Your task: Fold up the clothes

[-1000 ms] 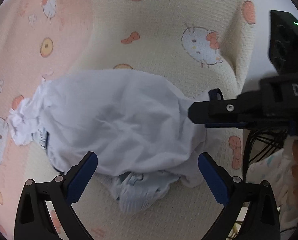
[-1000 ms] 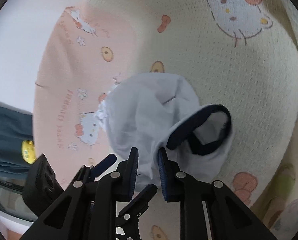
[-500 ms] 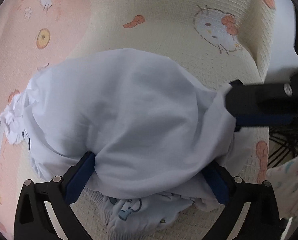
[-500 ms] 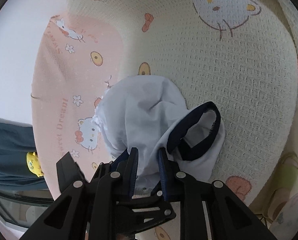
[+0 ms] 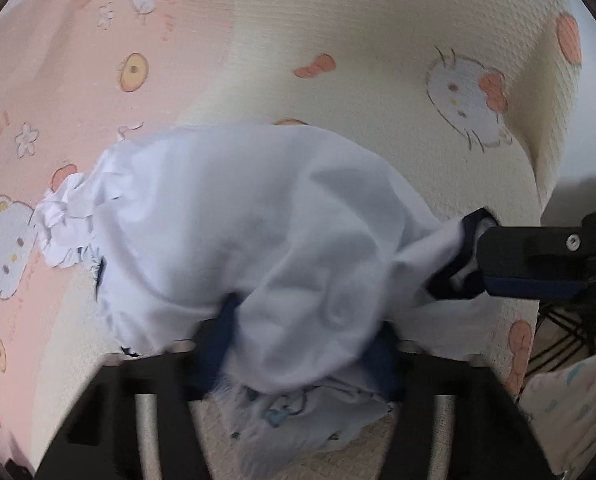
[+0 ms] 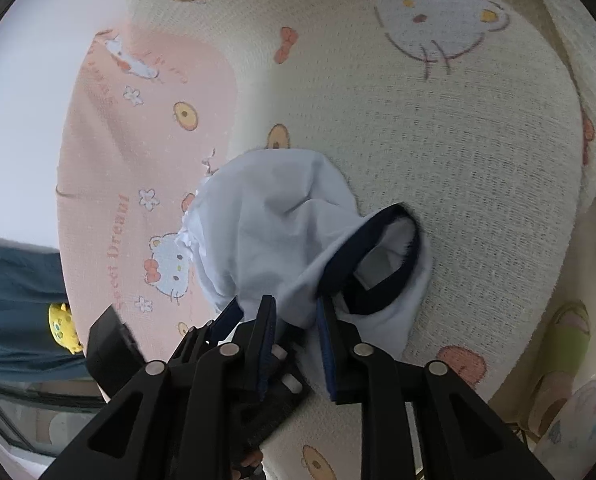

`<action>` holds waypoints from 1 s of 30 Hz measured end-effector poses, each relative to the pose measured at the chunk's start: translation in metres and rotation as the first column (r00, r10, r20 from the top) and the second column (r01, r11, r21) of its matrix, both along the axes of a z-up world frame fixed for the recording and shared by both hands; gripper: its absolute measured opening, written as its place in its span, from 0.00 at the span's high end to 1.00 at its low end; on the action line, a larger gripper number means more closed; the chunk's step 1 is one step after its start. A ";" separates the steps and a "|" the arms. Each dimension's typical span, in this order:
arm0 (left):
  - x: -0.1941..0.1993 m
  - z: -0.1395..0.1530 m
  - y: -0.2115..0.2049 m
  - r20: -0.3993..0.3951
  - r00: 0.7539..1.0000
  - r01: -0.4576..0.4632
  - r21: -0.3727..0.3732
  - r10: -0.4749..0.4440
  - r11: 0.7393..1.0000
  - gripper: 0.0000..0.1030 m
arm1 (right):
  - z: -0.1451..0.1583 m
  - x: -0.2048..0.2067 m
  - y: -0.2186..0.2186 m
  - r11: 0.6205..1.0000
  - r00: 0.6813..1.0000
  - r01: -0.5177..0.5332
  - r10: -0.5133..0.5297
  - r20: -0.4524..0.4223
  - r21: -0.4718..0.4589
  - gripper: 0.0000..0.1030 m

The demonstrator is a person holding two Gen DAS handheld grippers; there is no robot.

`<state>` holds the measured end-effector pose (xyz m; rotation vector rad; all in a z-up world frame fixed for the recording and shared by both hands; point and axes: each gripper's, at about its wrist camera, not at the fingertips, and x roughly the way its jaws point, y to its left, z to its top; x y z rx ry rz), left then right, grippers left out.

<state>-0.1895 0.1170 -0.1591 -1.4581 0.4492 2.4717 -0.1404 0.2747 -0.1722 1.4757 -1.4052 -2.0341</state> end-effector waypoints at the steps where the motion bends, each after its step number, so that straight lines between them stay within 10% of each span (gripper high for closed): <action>1: 0.000 0.002 -0.004 0.002 1.000 0.006 0.014 -0.006 1.000 0.65 | -0.001 0.001 0.003 1.000 1.000 0.009 -0.009 0.006 -0.003 0.63; 8: -0.002 0.014 -0.032 0.046 0.998 -0.058 0.124 0.053 0.991 0.79 | -0.005 0.008 0.018 0.998 0.997 0.067 -0.067 0.048 0.006 0.48; 14: 0.001 0.027 -0.036 0.033 0.995 -0.095 0.169 0.091 0.981 0.81 | 0.009 0.010 0.015 0.982 1.000 0.008 -0.008 -0.002 0.190 0.36; 22: -0.002 0.045 -0.052 0.022 0.993 -0.119 0.257 0.118 0.959 0.83 | 0.028 0.009 -0.027 0.842 0.974 -0.170 0.224 -0.045 0.512 0.36; 30: -0.006 0.056 -0.063 0.044 0.990 -0.140 0.337 0.133 0.931 0.84 | 0.024 0.004 -0.040 0.811 0.973 -0.156 0.225 -0.054 0.564 0.36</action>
